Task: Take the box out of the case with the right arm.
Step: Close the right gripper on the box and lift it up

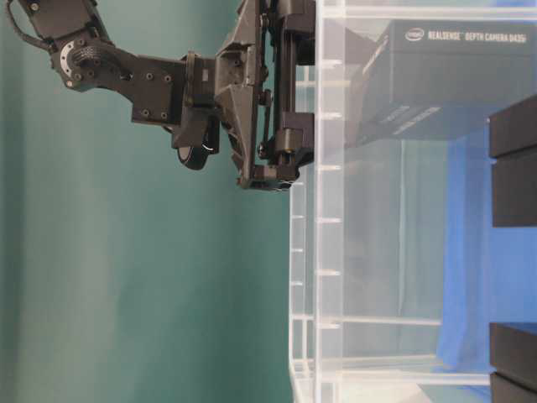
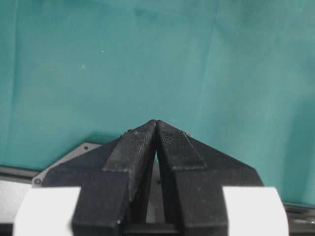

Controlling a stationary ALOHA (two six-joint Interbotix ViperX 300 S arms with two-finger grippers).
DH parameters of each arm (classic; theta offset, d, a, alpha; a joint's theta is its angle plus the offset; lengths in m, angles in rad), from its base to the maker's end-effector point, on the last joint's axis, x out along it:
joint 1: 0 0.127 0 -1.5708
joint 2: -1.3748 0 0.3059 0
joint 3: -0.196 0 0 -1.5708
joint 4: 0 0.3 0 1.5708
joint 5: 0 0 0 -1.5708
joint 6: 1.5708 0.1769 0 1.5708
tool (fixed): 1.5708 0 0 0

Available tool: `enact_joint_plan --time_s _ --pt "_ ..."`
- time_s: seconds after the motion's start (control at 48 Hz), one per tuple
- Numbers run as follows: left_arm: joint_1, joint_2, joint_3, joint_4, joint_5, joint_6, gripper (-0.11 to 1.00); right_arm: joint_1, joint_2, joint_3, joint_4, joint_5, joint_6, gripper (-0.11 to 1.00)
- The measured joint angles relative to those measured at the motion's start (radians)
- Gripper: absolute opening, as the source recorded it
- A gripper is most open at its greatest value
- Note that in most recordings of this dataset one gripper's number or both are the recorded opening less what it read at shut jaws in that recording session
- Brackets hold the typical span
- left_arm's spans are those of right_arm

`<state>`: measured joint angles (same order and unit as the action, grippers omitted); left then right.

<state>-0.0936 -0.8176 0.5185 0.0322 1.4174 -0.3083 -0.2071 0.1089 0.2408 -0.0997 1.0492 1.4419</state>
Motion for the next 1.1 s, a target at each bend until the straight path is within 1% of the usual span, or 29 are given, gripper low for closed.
enact_joint_plan --time_s 0.292,0.459,0.646,0.875,1.105 --pt "0.000 0.000 0.000 0.000 0.000 0.000 0.02 0.000 0.002 -0.006 0.002 0.002 0.003 0.65" --pt "-0.002 -0.002 0.000 0.000 0.000 0.000 0.02 0.002 0.003 -0.028 0.003 0.032 0.009 0.65" --pt "0.000 -0.002 0.000 -0.002 0.000 0.000 0.02 0.002 -0.002 -0.078 0.003 0.110 0.009 0.65" --pt "-0.002 -0.003 0.000 0.000 -0.002 0.000 0.02 0.003 -0.049 -0.158 -0.005 0.235 0.009 0.65" --pt "-0.002 -0.003 0.000 0.000 -0.002 0.000 0.02 0.003 -0.074 -0.218 -0.008 0.345 0.002 0.65"
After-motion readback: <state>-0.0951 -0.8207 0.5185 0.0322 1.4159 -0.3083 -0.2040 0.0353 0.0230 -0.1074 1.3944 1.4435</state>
